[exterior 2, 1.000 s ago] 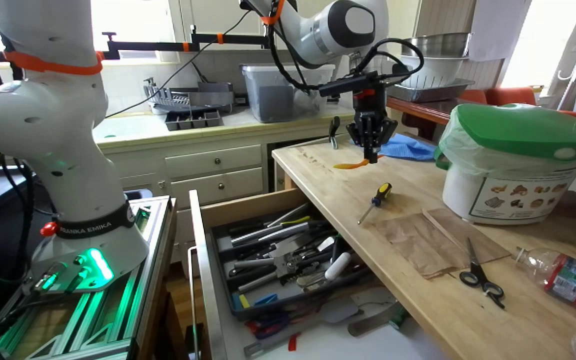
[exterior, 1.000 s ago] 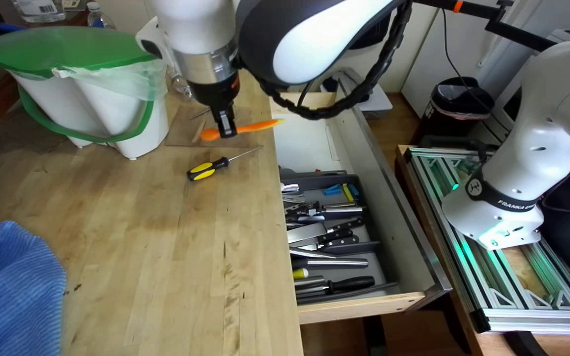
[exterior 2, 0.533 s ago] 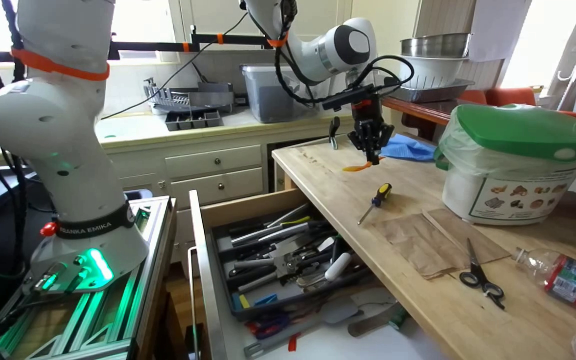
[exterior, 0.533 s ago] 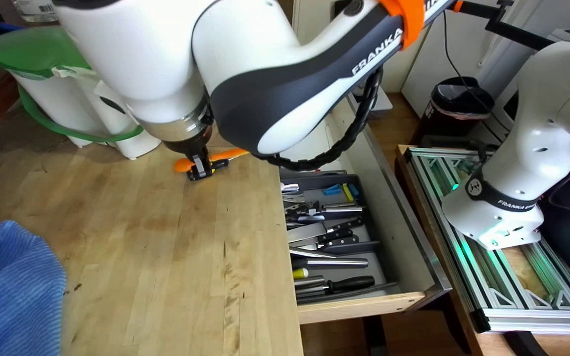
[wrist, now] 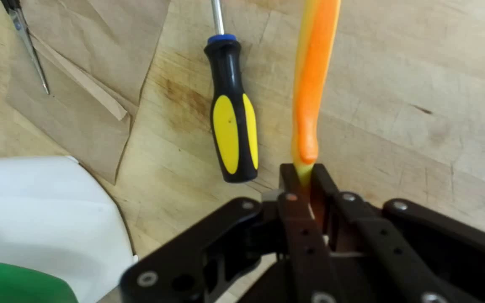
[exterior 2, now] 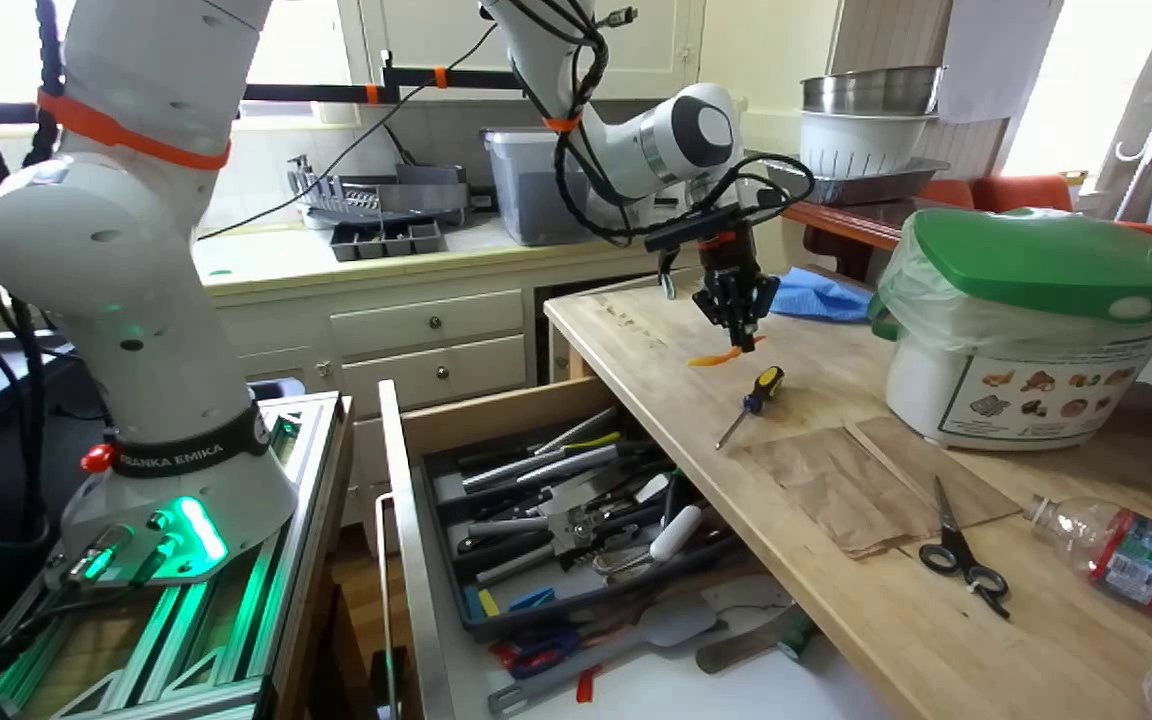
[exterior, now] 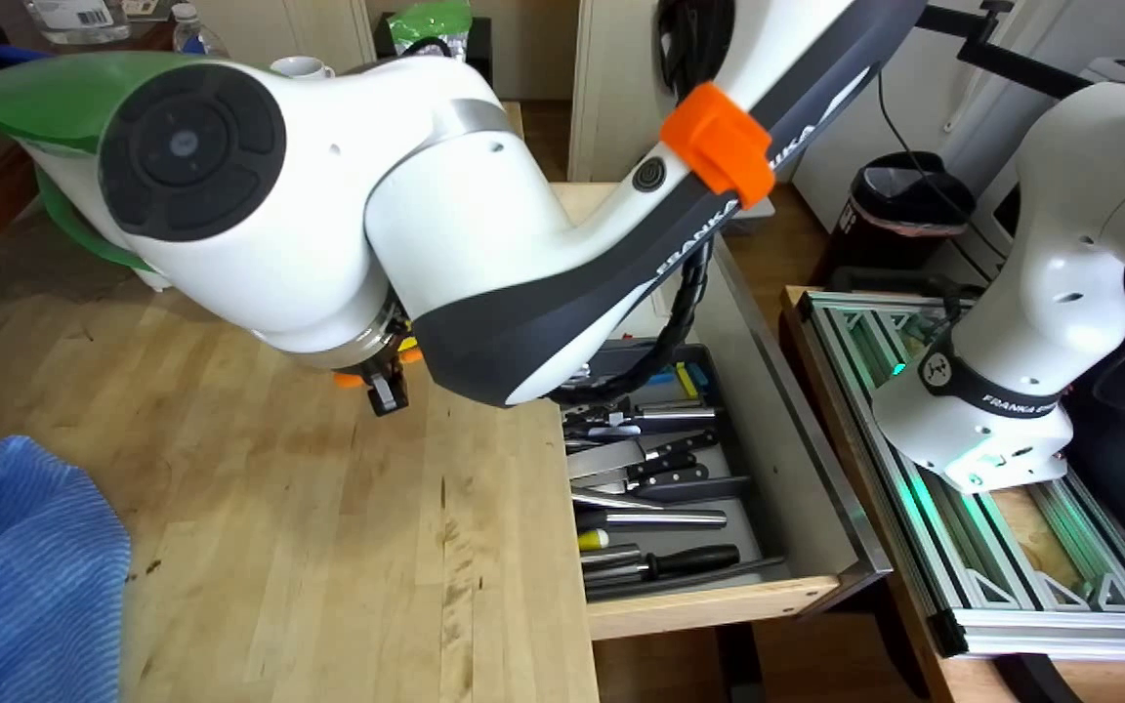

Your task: Remove the orange object from the drawer and put it on the table

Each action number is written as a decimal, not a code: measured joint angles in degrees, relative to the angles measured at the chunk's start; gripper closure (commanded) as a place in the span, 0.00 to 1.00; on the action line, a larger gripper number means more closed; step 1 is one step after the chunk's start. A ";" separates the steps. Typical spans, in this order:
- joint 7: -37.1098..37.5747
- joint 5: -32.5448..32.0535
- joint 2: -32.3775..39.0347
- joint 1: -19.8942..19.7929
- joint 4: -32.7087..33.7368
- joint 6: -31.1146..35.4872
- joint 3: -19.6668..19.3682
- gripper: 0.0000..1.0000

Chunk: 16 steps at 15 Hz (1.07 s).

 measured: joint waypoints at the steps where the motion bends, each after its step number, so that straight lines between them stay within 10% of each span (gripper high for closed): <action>1: 0.00 -0.37 0.61 0.14 0.32 0.09 -0.09 0.97; 3: 0.00 -1.00 1.65 0.39 1.01 0.10 -0.42 0.97; 4: 0.00 -1.22 2.02 0.48 1.26 0.10 -0.57 0.64; 13: 0.00 -3.52 2.51 1.34 3.08 0.14 -0.82 0.03; 16: 0.00 -3.58 1.76 2.06 3.95 -0.95 -0.77 0.00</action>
